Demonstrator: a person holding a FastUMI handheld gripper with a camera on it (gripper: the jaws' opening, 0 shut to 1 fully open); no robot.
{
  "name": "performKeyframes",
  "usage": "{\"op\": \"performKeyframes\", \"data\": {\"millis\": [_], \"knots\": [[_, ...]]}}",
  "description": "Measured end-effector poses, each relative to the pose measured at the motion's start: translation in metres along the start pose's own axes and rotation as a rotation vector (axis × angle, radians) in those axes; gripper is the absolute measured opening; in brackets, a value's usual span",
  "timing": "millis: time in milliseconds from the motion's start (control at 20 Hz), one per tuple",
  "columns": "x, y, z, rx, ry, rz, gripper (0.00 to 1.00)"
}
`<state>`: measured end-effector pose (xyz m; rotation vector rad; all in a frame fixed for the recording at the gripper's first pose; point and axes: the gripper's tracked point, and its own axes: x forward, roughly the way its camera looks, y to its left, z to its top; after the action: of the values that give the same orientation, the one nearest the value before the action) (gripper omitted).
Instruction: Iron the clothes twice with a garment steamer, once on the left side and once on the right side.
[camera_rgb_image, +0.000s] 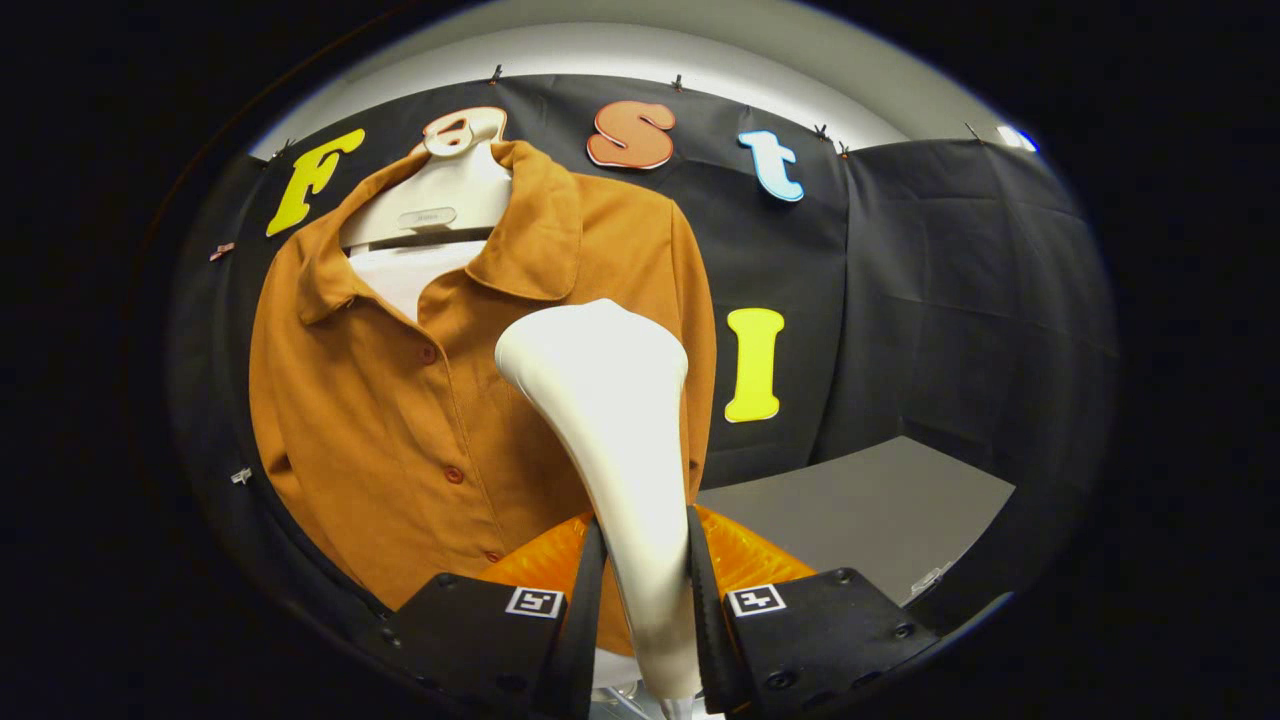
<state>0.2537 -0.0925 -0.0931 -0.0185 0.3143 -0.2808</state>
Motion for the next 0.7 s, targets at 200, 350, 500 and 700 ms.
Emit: {"op": "performKeyframes", "data": {"millis": [200,350,500,700], "knots": [[0.017,0.008,-0.023,-0.023,0.073,-0.019,0.45],[0.028,0.01,-0.041,-0.029,0.133,-0.029,0.45],[0.032,0.01,-0.063,-0.033,0.192,-0.036,0.45],[0.035,0.008,-0.079,-0.027,0.232,-0.038,0.45]]}}
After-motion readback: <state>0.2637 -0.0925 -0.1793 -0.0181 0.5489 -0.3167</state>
